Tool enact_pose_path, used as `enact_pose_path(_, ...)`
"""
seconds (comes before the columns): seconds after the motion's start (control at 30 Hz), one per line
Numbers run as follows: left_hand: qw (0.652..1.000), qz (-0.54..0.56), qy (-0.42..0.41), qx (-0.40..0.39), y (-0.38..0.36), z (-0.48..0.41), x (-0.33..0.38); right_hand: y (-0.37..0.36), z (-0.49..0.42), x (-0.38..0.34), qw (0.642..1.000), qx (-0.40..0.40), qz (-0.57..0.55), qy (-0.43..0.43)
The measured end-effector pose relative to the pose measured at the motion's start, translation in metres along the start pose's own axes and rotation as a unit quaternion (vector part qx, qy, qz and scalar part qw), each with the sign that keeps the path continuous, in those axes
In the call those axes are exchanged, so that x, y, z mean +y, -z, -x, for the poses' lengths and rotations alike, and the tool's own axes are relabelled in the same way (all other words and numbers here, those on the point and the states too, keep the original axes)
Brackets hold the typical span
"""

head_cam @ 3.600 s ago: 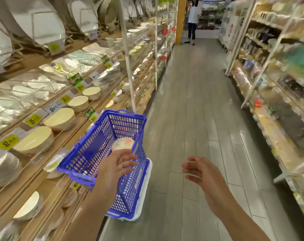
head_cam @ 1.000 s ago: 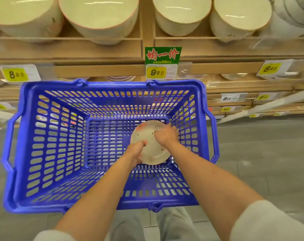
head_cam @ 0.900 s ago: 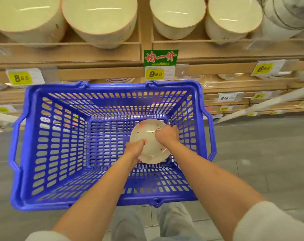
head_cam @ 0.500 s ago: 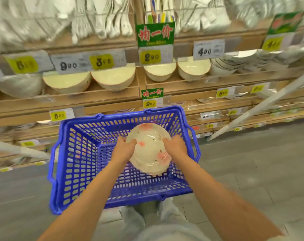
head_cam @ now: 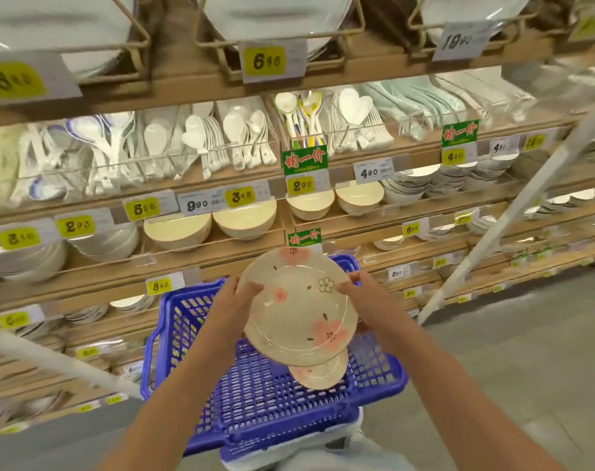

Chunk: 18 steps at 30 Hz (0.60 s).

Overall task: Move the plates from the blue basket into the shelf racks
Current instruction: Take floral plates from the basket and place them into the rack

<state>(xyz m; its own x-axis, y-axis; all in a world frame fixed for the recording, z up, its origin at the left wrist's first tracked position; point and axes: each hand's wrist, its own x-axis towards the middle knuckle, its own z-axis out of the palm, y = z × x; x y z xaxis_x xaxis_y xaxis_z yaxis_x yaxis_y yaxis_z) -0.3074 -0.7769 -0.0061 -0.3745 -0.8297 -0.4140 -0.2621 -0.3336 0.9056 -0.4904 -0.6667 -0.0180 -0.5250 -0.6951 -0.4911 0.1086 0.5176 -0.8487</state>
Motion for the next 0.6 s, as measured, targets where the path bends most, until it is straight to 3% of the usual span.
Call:
enact_pose_path(0.13,0.998,0.03,-0.026,0.05,0.011,0.026,0.022,-0.004,0.007,-0.026,0.997,-0.052,0.0,0.06)
enact_pose_path(0.3,0.985,0.097,-0.051,0.135,0.02,0.072,0.029,-0.013,0.006,-0.058,0.975,-0.177,0.0,0.13)
enact_pose_path(0.6,0.905,0.208,-0.028,0.37,0.044,0.148,-0.001,-0.082,0.02,-0.083,0.9,-0.4,0.074,0.157)
